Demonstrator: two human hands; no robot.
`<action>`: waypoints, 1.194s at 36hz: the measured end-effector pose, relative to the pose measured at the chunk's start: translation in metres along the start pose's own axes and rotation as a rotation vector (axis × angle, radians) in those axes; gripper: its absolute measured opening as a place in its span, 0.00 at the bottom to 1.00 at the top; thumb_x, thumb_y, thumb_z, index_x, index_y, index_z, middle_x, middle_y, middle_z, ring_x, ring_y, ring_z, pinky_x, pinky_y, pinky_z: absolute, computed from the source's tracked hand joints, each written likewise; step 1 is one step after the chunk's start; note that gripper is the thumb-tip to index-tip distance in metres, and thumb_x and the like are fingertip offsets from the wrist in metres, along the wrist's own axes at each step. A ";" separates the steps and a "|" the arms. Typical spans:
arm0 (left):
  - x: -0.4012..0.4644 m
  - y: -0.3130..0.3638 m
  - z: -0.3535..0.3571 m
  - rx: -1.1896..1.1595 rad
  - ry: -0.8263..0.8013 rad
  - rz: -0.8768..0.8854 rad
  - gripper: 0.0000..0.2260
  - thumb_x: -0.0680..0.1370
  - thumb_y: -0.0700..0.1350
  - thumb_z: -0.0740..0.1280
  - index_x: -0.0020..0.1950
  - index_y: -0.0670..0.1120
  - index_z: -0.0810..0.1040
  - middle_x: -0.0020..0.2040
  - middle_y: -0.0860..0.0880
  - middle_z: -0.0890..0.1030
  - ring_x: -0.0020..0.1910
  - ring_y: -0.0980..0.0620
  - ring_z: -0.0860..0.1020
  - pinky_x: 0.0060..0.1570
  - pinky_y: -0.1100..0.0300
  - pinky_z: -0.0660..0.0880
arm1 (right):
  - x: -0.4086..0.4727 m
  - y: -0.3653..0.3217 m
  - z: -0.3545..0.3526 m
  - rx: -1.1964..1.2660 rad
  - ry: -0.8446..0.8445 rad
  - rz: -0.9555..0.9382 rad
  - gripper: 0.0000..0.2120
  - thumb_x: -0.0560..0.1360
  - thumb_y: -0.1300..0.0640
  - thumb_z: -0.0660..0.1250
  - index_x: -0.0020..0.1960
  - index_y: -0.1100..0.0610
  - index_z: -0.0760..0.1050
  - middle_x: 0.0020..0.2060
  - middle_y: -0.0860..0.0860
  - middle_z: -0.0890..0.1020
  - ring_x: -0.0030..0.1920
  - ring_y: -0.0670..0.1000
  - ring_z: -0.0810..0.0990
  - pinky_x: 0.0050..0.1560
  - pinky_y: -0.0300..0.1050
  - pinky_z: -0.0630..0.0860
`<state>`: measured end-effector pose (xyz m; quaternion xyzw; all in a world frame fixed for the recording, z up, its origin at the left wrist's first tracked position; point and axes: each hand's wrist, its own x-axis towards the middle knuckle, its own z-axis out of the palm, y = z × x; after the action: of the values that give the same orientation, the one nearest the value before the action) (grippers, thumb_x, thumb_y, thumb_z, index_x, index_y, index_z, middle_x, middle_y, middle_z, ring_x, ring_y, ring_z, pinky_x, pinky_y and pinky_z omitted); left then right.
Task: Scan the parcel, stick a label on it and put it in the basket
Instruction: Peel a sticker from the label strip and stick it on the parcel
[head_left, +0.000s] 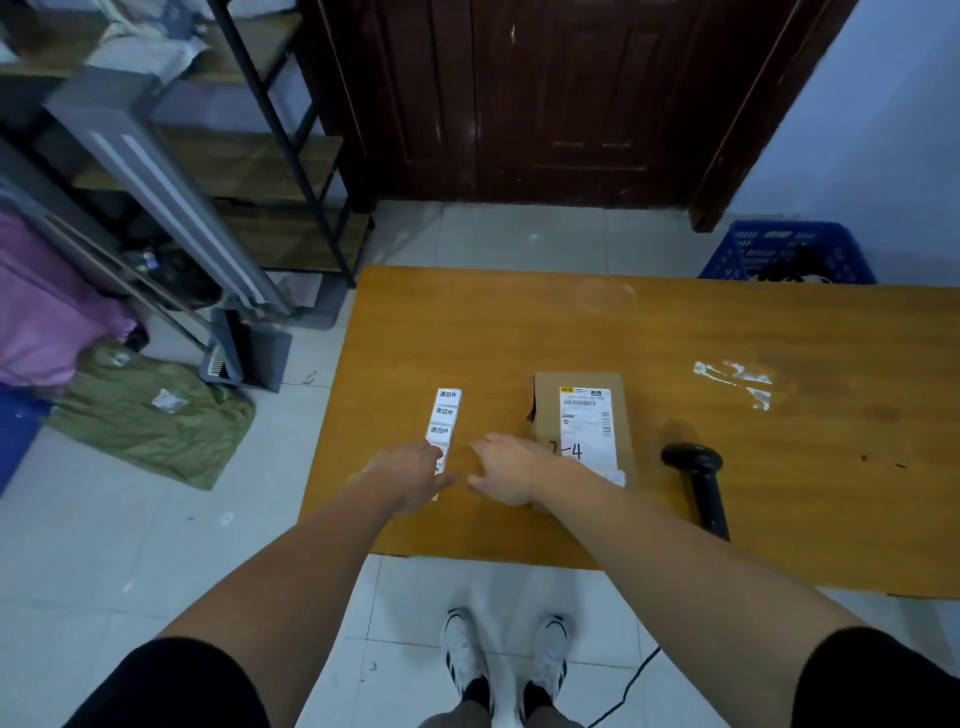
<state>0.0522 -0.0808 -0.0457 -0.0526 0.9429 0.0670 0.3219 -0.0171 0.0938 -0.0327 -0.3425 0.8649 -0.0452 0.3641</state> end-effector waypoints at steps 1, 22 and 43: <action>0.001 -0.005 0.004 0.009 0.011 0.001 0.27 0.83 0.63 0.57 0.74 0.47 0.72 0.71 0.46 0.76 0.66 0.43 0.75 0.63 0.47 0.74 | 0.002 -0.002 0.001 0.013 -0.011 0.007 0.29 0.82 0.41 0.60 0.75 0.59 0.68 0.67 0.58 0.75 0.68 0.61 0.75 0.65 0.57 0.75; 0.041 -0.063 0.062 -0.040 0.177 0.119 0.34 0.75 0.56 0.73 0.79 0.52 0.65 0.78 0.48 0.64 0.73 0.45 0.65 0.70 0.47 0.67 | 0.071 -0.050 0.035 0.096 0.066 0.116 0.19 0.82 0.53 0.64 0.71 0.57 0.73 0.68 0.56 0.76 0.67 0.59 0.77 0.65 0.56 0.76; 0.045 -0.060 0.073 -0.066 0.232 0.073 0.34 0.73 0.57 0.76 0.76 0.54 0.67 0.75 0.49 0.65 0.73 0.46 0.65 0.71 0.47 0.67 | 0.075 -0.048 0.047 0.111 0.183 0.123 0.11 0.84 0.52 0.61 0.63 0.52 0.78 0.61 0.53 0.81 0.59 0.56 0.80 0.55 0.54 0.81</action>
<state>0.0691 -0.1311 -0.1362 -0.0361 0.9724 0.1033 0.2062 0.0028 0.0185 -0.0966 -0.2624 0.9101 -0.1017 0.3042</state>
